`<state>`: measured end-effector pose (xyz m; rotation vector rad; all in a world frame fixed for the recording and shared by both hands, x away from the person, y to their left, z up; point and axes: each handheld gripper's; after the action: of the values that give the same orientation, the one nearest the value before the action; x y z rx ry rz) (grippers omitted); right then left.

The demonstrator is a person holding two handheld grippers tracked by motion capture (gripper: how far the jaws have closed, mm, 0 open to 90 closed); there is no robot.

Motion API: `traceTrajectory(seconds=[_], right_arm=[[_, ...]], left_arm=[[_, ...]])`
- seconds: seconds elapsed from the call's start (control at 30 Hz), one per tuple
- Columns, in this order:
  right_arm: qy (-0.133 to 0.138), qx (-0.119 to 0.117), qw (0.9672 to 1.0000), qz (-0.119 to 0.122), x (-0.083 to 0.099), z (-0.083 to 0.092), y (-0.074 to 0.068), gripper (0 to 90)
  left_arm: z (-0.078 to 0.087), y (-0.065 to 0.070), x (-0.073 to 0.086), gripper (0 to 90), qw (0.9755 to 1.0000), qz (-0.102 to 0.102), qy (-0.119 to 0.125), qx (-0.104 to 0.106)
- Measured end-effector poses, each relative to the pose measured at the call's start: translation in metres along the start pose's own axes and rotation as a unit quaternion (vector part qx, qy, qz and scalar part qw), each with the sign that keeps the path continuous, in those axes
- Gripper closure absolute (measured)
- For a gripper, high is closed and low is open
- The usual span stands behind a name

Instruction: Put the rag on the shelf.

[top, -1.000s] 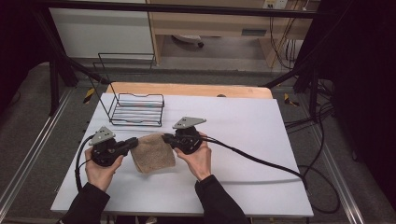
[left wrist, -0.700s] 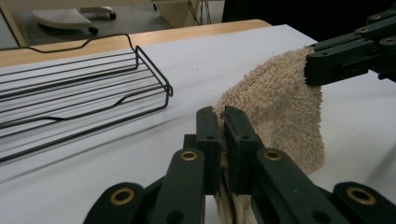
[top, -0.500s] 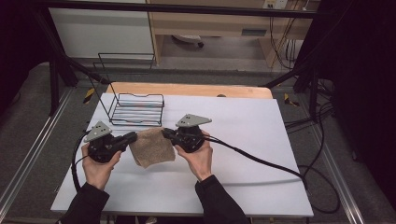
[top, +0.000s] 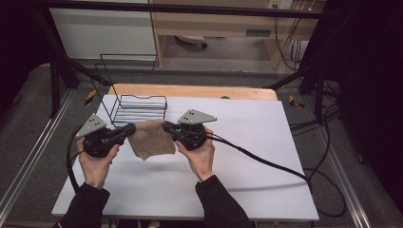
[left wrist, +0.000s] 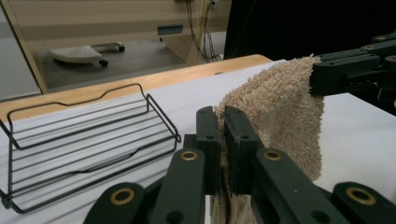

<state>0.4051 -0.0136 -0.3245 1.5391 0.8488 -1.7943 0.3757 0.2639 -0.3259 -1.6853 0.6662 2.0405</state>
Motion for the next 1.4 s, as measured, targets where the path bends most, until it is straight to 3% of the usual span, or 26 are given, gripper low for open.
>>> traceTrajectory(seconds=[0.67, 1.4], right_arm=[[0.057, 0.016, 0.9982, 0.012, -0.030, -0.012, -0.007, 86.7], [0.103, 0.036, 0.9936, 0.031, -0.067, -0.026, -0.004, 86.7]], left_arm=[[0.005, -0.013, -0.037, 84.9, 0.9983, -0.006, 0.055, -0.017], [0.004, -0.024, -0.080, 84.9, 0.9953, -0.019, 0.091, -0.026]])
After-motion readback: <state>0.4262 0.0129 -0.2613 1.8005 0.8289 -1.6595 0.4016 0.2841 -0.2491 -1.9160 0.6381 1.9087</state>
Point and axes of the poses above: each handheld gripper's, and its own axes: z roughly backward along the jaws, x roughly out of its underside, y roughly to its right, and after that the axes turned 10 degrees about y, right-handed
